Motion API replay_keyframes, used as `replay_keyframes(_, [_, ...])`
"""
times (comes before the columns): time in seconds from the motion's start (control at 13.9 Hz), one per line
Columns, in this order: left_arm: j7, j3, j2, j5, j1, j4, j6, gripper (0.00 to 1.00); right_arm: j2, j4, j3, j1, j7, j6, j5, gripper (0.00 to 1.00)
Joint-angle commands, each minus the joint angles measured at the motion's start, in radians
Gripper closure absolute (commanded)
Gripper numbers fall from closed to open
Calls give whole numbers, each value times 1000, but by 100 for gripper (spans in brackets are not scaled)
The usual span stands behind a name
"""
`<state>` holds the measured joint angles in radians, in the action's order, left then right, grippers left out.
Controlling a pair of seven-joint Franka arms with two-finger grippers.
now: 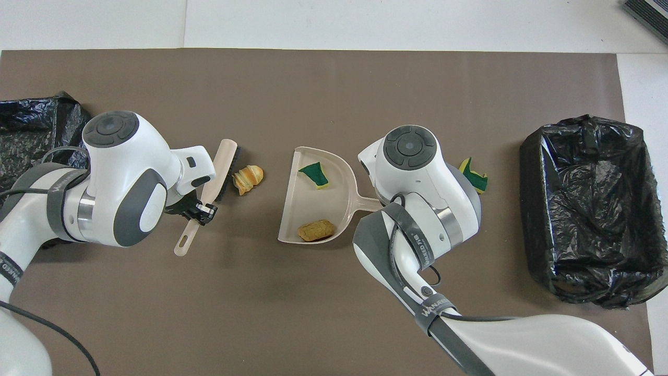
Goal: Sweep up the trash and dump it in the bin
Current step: 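Sweep the crusts and sponge into the dustpan with the left gripper's brush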
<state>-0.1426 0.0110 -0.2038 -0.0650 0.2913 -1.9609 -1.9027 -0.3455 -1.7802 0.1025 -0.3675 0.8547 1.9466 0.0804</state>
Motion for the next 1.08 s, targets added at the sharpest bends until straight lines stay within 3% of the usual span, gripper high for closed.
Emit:
replay_keyframes(0.0, [-8,-13,-15,7,34,-6,-29,100,2,-12,5,2,4,23,-16,100])
replay_keyframes(0.14, [1,-14,-11,-24,106,-15,-26,100,2,-12,5,2,4,21,-16,100])
replay_keyframes(0.29, [21,-16,-3,-134,167,-19,-21,100,2,-12,5,2,3,23,-16,100])
replay_keyframes(0.51, [205,-22,6,-186,299,-21,-26,100,2,-12,5,2,3,23,-16,100])
replay_keyframes(1.01, [283,-13,79,-216,244,2,97,100,2,-12,5,2,3,26,-16,100])
